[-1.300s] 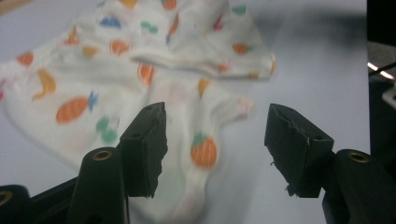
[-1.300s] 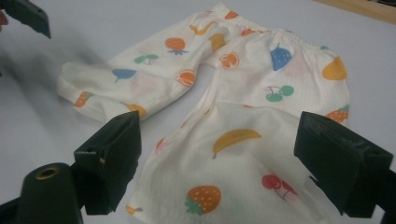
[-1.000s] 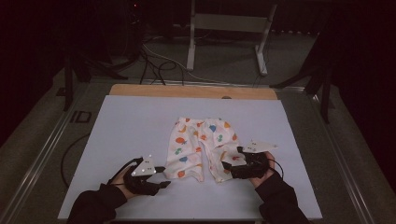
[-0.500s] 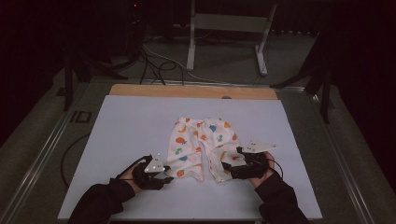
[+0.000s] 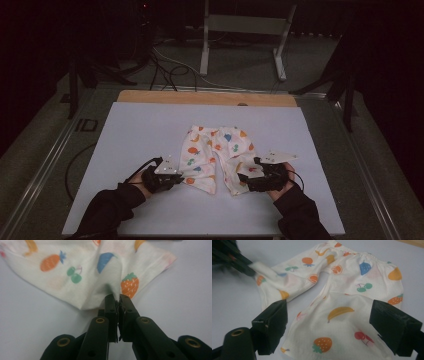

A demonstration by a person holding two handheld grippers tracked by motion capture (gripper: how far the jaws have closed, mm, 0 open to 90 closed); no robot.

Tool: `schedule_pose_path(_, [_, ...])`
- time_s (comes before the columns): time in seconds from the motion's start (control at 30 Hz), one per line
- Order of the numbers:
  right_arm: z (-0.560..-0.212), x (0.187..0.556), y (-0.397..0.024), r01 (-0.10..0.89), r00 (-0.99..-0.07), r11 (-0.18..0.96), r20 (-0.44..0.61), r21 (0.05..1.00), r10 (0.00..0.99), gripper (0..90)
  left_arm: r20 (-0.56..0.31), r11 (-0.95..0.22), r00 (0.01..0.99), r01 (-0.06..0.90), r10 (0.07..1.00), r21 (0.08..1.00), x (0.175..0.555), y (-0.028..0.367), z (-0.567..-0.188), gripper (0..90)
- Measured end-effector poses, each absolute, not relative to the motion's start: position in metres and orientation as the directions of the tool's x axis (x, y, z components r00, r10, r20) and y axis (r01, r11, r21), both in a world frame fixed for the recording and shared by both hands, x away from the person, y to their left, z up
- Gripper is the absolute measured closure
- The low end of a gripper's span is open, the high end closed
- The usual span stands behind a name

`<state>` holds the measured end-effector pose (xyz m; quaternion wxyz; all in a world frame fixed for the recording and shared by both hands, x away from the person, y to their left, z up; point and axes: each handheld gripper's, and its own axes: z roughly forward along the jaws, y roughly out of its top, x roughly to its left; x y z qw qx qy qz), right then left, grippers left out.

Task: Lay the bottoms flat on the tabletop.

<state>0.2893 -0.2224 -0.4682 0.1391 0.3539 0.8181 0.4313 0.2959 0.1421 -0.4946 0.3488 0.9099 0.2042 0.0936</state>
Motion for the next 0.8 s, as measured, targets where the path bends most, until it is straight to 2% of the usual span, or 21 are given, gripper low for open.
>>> schedule_pose_path(0.2, [-0.466, 0.288, -0.221, 0.456, -0.710, 0.375, 0.076, 0.807, 0.700, 15.2, 0.038, -0.662, 0.897, 0.295, 0.440, 0.689, 0.282, 0.150, -0.467, 84.9])
schedule_pose_path(0.27, [-0.466, 0.289, -0.221, 0.454, -0.710, 0.372, 0.078, 0.810, 0.700, 15.2, 0.029, -0.639, 0.897, 0.290, 0.440, 0.712, 0.277, 0.155, -0.460, 80.9])
schedule_pose_path(0.3, [-0.466, 0.289, -0.221, 0.455, -0.711, 0.371, 0.079, 0.810, 0.699, 15.2, 0.031, -0.633, 0.897, 0.286, 0.441, 0.720, 0.275, 0.157, -0.458, 77.1])
schedule_pose_path(0.4, [-0.466, 0.288, -0.221, 0.454, -0.710, 0.372, 0.076, 0.810, 0.700, 15.2, 0.066, -0.628, 0.889, 0.266, 0.452, 0.731, 0.267, 0.164, -0.455, 56.1])
schedule_pose_path(0.47, [-0.466, 0.288, -0.221, 0.450, -0.713, 0.378, 0.071, 0.809, 0.698, 15.2, 0.067, -0.625, 0.882, 0.276, 0.467, 0.730, 0.265, 0.172, -0.459, 48.8])
schedule_pose_path(0.8, [-0.464, 0.284, -0.213, 0.447, -0.719, 0.375, 0.076, 0.813, 0.691, 15.3, 0.034, -0.645, 0.877, 0.327, 0.480, 0.691, 0.272, 0.193, -0.493, 49.4])
